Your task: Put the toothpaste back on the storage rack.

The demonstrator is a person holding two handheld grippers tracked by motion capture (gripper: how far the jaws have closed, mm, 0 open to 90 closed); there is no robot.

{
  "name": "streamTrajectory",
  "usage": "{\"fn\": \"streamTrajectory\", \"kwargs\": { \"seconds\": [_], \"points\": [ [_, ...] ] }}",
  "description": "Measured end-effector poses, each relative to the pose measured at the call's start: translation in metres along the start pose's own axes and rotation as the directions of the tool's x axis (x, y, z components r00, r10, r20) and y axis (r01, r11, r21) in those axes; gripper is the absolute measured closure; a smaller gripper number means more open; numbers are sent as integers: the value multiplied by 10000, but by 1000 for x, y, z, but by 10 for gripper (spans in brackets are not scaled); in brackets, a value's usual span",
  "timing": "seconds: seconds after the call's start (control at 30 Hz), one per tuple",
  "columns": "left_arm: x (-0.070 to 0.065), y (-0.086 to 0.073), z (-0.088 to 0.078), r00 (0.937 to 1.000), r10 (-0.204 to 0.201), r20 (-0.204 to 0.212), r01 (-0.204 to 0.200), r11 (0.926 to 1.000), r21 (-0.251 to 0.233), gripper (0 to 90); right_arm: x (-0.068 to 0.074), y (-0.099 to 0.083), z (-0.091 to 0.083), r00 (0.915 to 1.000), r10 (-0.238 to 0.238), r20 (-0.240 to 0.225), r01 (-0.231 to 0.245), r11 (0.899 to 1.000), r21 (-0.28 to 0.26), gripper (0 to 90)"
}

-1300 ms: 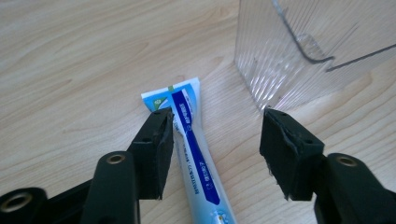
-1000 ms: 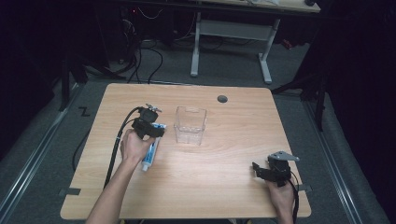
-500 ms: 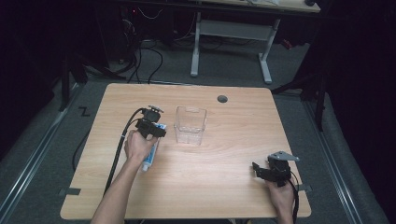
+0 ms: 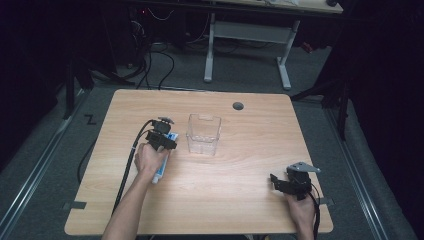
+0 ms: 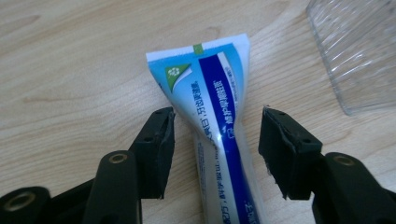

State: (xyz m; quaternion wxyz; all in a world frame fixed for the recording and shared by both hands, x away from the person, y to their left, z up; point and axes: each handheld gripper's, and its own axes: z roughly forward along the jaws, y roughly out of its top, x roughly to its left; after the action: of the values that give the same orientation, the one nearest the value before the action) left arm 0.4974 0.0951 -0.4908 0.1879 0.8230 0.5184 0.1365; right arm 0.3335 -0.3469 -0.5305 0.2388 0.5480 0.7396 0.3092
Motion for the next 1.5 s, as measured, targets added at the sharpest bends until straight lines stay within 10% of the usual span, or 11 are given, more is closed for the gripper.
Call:
{"fn": "streamTrajectory", "kwargs": {
  "seconds": [1.5],
  "points": [
    [8,-3,2,9938,-396,1039,392,9992,57,708,0,0,0,10000,-16,-8,16,10000,-3,260]
  ]
}}
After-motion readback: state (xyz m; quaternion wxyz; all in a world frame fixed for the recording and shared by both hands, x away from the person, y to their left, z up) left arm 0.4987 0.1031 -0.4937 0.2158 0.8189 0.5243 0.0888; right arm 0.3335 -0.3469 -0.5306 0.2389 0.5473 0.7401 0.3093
